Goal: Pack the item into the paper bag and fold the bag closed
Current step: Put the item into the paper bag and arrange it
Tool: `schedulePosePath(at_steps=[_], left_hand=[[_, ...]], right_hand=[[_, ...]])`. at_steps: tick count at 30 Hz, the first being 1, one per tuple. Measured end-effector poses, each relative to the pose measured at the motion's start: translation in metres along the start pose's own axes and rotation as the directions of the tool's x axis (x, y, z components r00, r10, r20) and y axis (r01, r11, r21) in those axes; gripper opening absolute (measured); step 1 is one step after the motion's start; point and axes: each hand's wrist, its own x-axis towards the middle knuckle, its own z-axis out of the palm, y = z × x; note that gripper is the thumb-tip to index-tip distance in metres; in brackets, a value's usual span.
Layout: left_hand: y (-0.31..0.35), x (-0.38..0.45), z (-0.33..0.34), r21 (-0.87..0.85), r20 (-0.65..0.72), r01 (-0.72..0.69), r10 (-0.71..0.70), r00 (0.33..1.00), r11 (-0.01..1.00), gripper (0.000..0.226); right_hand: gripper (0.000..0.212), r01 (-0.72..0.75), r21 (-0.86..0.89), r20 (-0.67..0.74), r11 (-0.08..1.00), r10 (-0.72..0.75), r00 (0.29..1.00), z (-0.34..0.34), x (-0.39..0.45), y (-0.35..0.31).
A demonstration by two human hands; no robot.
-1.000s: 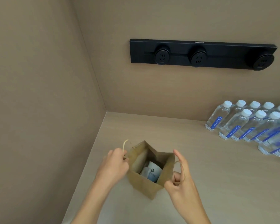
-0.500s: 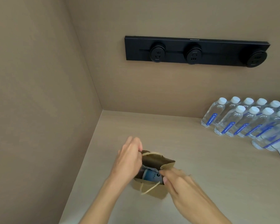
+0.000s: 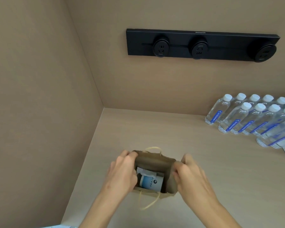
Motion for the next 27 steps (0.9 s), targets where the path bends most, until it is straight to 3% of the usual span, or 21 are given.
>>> schedulePosePath(at_steps=[2, 4, 6, 8, 10, 12, 16, 20, 23, 27], left_hand=[[-0.004, -0.001, 0.001, -0.051, 0.025, 0.0, 0.001, 1.0, 0.999, 0.059], [-0.004, -0.003, 0.003, -0.093, 0.057, -0.007, 0.013, 0.998, 0.996, 0.063], [-0.005, -0.004, 0.004, -0.11, 0.072, 0.004, 0.004, 0.997, 0.994, 0.067], [-0.006, -0.006, 0.006, -0.117, 0.08, 0.02, -0.01, 0.997, 0.993, 0.069], [-0.004, -0.008, 0.006, -0.101, 0.092, 0.013, -0.004, 0.996, 0.995, 0.069], [-0.002, -0.01, 0.005, -0.07, 0.108, 0.012, -0.005, 0.994, 0.997, 0.073], [0.0, -0.01, 0.003, -0.067, 0.121, 0.01, -0.002, 0.993, 0.998, 0.073], [0.001, -0.008, 0.003, -0.142, 0.182, -0.005, 0.032, 0.983, 0.99, 0.072], [0.0, -0.007, 0.002, -0.16, 0.186, -0.032, 0.062, 0.981, 0.987, 0.069], [-0.006, -0.003, 0.001, -0.185, 0.164, -0.026, 0.057, 0.985, 0.982, 0.072]], right_hand=[[0.026, 0.14, -0.106, -0.118, 0.984, -0.153, 0.981, 0.0, 0.0, 0.005], [0.028, 0.344, -0.196, -0.185, 0.918, -0.379, 0.907, -0.006, 0.004, 0.008], [0.027, 0.596, -0.285, -0.1, 0.751, -0.641, 0.761, -0.012, 0.01, 0.01], [0.021, 0.768, -0.319, 0.12, 0.555, -0.78, 0.614, -0.019, 0.015, 0.012], [0.013, 0.809, -0.367, 0.423, 0.459, -0.693, 0.585, -0.029, 0.021, 0.004], [0.018, 0.814, -0.378, 0.609, 0.441, -0.543, 0.578, -0.03, 0.031, -0.01], [0.02, 0.765, -0.431, 0.715, 0.479, -0.336, 0.613, -0.008, 0.053, -0.043], [0.029, 0.694, -0.3, 0.871, 0.654, -0.11, 0.479, 0.027, 0.079, -0.058], [0.027, 0.675, -0.248, 0.892, 0.695, -0.108, 0.438, 0.043, 0.094, -0.054], [0.031, 0.683, -0.274, 0.881, 0.677, -0.108, 0.461, 0.063, 0.103, -0.049]])
